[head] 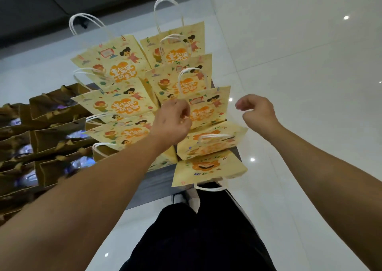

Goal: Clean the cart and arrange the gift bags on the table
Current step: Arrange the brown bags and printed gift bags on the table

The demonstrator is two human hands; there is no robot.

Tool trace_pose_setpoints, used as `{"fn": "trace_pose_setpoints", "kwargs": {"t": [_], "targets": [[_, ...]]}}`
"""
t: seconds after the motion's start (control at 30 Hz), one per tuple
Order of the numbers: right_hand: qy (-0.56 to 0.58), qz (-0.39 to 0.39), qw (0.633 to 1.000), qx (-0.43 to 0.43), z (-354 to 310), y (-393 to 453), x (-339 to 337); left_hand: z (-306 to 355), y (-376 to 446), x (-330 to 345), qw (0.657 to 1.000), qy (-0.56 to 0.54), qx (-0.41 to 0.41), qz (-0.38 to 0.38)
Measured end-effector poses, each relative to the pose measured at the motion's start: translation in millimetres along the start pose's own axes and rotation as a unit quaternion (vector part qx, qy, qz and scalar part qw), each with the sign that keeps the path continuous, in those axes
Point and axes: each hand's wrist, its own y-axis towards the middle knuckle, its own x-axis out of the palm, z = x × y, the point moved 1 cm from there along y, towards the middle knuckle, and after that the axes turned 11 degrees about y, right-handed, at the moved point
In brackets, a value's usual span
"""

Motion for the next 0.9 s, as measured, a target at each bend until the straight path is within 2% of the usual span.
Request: {"fn": "trace_pose_setpoints", "kwargs": {"t": [0.1, 0.17, 0.2, 0.27, 0.37, 0.47, 0.67, 0.77, 0.83, 0.9], "targets": [[0.005, -0.069, 0.997, 0.031, 22.2, -33.1, -12.8, 2.3, -28.5, 5.4, 0.985, -0.050, 0.074, -0.151], [0.008, -0.119, 0.991, 0.063, 34.0, -47.9, -9.9, 0.2, -43.8, 14.4, 0.979, -0.020, 0.068, -0.189], [-0.008, -0.112, 0.992, 0.060, 38.5, -52.3, -7.2, -0.7, -50.1, 20.3, 0.982, 0.009, 0.053, -0.183], [-0.050, -0.048, 0.997, 0.025, 39.8, -56.2, 0.0, -0.1, -59.5, 29.1, 0.987, 0.049, 0.008, -0.154], [-0.061, 0.018, 0.998, 0.005, 41.1, -53.2, 10.9, 6.6, -62.8, 35.5, 0.987, 0.060, -0.072, -0.129], [-0.072, 0.032, 0.997, 0.008, 46.4, -48.2, 17.8, 13.4, -59.8, 42.4, 0.984, 0.081, -0.112, -0.114], [-0.088, 0.009, 0.996, -0.020, 49.4, -39.1, 14.2, 20.0, -58.8, 42.1, 0.979, 0.105, -0.146, -0.093], [-0.149, 0.043, 0.982, -0.107, 42.4, -50.8, 12.2, 27.0, -58.7, 39.0, 0.977, 0.081, -0.184, -0.063], [-0.164, 0.001, 0.969, -0.187, 35.9, -71.6, 13.1, 30.7, -61.5, 34.9, 0.976, 0.075, -0.201, -0.043], [-0.183, -0.142, 0.938, -0.259, 37.2, -98.2, 14.8, 33.7, -67.5, 32.0, 0.976, 0.077, -0.201, -0.028]]}}
